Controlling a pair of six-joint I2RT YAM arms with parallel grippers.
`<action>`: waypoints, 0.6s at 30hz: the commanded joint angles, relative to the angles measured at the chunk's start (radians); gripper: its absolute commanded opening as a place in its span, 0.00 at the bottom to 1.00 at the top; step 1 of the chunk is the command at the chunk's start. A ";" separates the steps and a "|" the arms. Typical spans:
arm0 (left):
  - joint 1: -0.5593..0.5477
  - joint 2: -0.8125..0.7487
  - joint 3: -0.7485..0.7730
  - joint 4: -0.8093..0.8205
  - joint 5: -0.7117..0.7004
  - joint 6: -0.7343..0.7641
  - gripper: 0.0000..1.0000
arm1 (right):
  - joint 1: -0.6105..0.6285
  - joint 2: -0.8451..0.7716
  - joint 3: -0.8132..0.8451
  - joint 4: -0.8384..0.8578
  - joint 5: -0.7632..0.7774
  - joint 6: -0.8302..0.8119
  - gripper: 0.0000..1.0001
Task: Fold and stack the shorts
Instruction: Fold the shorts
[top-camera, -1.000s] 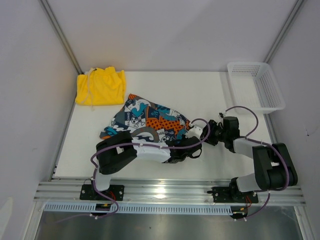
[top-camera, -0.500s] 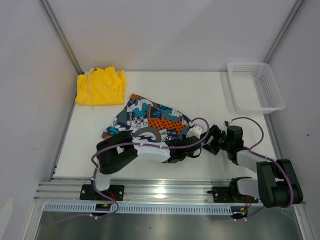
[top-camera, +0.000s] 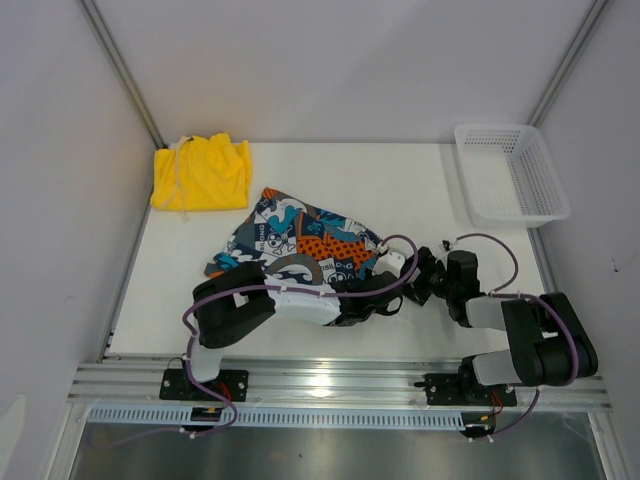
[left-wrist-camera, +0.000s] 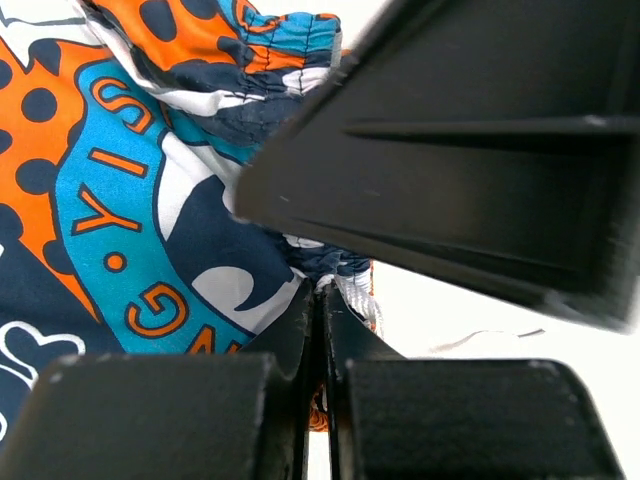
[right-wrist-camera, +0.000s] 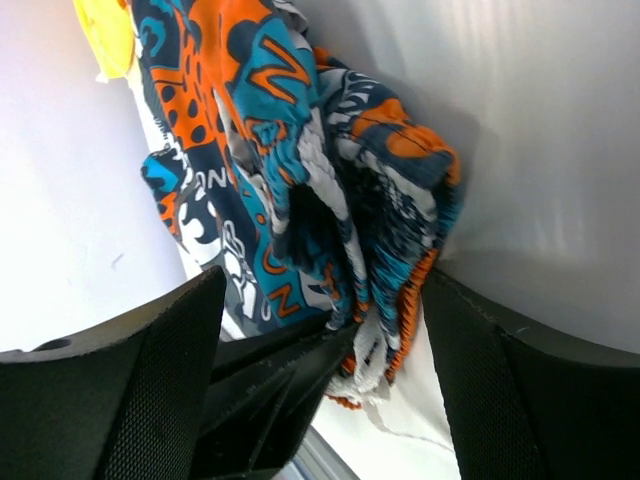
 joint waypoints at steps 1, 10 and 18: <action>-0.005 0.066 -0.057 -0.128 0.122 -0.042 0.00 | 0.011 0.092 -0.013 0.044 0.044 0.009 0.80; -0.007 0.073 -0.053 -0.126 0.131 -0.039 0.00 | 0.042 0.217 -0.065 0.209 0.053 0.064 0.68; -0.007 0.078 -0.050 -0.126 0.136 -0.042 0.00 | 0.089 0.257 -0.098 0.309 0.095 0.102 0.63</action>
